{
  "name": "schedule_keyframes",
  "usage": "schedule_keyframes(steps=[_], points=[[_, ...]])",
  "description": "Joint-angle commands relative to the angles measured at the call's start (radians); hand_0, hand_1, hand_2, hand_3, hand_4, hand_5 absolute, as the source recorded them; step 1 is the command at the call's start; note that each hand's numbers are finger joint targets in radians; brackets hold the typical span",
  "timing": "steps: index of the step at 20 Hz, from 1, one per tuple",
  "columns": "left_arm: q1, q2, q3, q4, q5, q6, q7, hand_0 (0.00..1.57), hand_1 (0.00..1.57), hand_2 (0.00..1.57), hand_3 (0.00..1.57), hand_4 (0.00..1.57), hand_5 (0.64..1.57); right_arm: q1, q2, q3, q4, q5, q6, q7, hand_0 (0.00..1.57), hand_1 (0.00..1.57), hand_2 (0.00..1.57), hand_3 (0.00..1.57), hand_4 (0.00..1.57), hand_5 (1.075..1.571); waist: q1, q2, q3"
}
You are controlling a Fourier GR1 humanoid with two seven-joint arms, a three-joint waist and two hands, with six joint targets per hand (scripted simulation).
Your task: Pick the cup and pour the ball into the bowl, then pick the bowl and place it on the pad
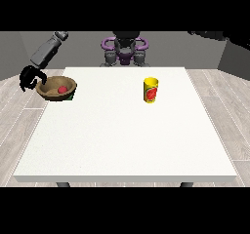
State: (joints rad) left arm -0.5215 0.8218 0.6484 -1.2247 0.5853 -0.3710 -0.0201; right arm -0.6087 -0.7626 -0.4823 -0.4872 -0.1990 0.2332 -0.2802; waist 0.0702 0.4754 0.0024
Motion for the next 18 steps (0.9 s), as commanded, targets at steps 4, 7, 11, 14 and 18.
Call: schedule_keyframes(steps=[4,7,11,14,18], points=[[0.054,-0.018,0.003,-0.091,0.062,0.002,0.071,0.00,0.00,0.00,0.00,0.70,1.556,0.003,0.015,0.035,0.083,0.053,-0.013,-0.066,1.57,1.57,1.57,0.46,0.98,1.567,0.033,-0.029,-0.0001],[0.051,-0.028,-0.019,-0.034,0.040,-0.007,0.042,0.00,0.00,0.00,0.00,0.68,1.557,0.006,0.060,0.064,0.081,0.064,-0.019,-0.027,1.57,1.57,1.57,0.92,1.01,1.562,0.005,-0.068,-0.0017],[0.056,0.007,-0.028,-0.027,0.052,-0.004,0.112,0.00,0.00,0.00,0.00,0.67,1.556,-0.015,0.024,0.069,0.109,0.069,-0.012,0.062,1.57,1.57,1.57,1.09,0.98,1.565,0.014,-0.136,-0.0017],[0.005,0.036,-0.028,0.130,0.012,-0.018,0.050,0.00,0.00,0.00,0.00,0.66,1.548,-0.059,0.050,0.105,0.047,0.078,-0.017,0.146,1.57,1.57,1.57,1.41,0.98,1.561,-0.033,-0.155,-0.0037],[0.062,0.017,-0.021,0.090,0.011,-0.024,0.040,0.00,0.00,0.00,0.00,0.65,1.538,-0.039,0.007,0.013,0.117,0.002,-0.048,0.174,1.34,1.34,1.57,1.06,0.00,1.571,-0.021,-0.157,-0.0025]])
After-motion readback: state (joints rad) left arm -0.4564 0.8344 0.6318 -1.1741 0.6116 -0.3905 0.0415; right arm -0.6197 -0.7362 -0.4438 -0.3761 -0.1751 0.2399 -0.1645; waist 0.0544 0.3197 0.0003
